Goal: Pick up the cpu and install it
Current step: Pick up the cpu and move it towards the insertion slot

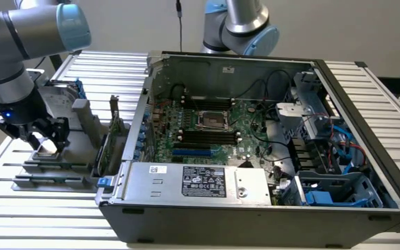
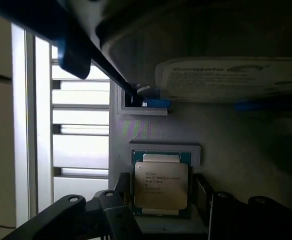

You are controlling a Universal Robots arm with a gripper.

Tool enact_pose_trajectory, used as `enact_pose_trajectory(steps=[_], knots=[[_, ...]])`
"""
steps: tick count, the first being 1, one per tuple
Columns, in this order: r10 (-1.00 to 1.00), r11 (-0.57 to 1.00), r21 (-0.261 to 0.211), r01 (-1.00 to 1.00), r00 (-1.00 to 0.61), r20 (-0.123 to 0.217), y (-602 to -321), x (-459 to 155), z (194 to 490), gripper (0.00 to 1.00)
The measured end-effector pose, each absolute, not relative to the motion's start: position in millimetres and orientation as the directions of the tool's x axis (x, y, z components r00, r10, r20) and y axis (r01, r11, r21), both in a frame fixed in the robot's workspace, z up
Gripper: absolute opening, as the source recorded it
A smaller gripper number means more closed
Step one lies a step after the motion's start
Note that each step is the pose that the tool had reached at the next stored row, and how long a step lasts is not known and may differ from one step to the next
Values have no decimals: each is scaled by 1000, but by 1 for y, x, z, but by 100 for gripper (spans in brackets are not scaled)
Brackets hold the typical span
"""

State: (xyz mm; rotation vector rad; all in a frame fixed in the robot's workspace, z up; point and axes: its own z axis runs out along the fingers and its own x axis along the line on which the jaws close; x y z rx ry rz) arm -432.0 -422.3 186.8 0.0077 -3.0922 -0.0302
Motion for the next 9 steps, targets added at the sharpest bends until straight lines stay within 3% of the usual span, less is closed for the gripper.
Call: enact_pose_trajectory(steps=[9], knots=[[-5,1000,20,-4,-999,49,-422,-432,186,62]])
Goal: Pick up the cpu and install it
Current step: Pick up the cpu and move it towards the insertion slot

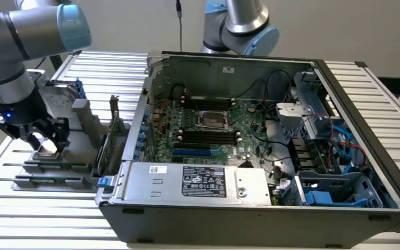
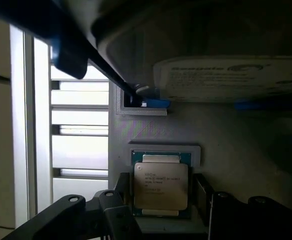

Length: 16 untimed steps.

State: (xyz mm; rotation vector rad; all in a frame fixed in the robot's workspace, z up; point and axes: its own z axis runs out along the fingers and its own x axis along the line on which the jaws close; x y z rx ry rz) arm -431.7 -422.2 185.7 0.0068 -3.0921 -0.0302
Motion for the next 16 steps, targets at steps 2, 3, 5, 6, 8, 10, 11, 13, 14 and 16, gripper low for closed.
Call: enact_pose_trajectory(steps=[2,3,5,6,8,10,11,13,14,16], knots=[[-5,1000,20,-4,-999,49,-422,-432,185,62],[-5,1000,20,-4,-999,49,-422,-431,185,62],[-5,1000,20,-4,-999,49,-422,-431,185,60],[-5,1000,20,-4,-999,49,-422,-431,185,55],[-5,1000,20,-4,-999,49,-422,-431,185,55],[-5,1000,20,-4,-999,50,-422,-431,185,55],[-5,1000,20,-4,-999,50,-422,-431,185,55],[-5,1000,20,-4,-999,51,-422,-431,185,55],[-5,1000,20,-4,-999,51,-422,-431,185,55],[-5,1000,20,-4,-999,52,-422,-431,188,55]])
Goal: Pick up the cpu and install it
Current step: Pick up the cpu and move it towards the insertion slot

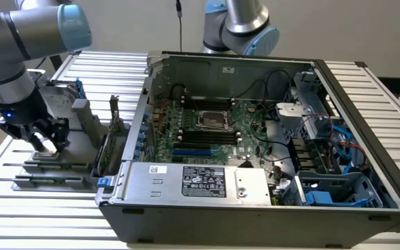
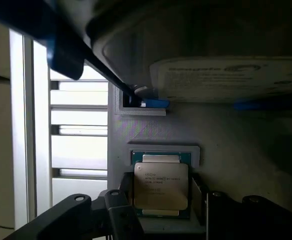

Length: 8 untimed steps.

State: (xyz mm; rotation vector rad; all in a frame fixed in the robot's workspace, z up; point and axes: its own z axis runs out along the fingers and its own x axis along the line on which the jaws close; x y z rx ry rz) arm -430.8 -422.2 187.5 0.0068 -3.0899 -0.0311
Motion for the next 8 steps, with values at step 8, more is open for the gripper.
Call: enact_pose_trajectory(steps=[8], knots=[[-5,1000,20,-4,-999,53,-422,-431,221,55]])
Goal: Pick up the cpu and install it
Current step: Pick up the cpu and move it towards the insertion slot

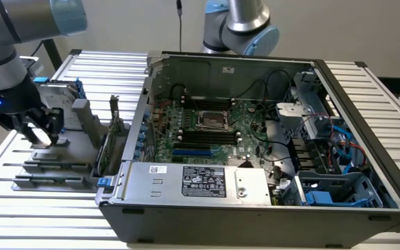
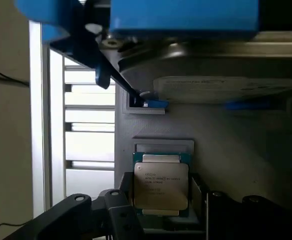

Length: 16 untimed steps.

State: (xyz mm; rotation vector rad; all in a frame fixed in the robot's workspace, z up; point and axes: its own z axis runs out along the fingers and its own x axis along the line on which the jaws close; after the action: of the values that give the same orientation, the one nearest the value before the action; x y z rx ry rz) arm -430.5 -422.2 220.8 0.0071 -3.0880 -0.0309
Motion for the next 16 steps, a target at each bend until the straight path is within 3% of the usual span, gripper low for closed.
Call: enact_pose_trajectory(steps=[16], knots=[[-5,1000,20,-4,-998,63,-422,-407,293,55]])
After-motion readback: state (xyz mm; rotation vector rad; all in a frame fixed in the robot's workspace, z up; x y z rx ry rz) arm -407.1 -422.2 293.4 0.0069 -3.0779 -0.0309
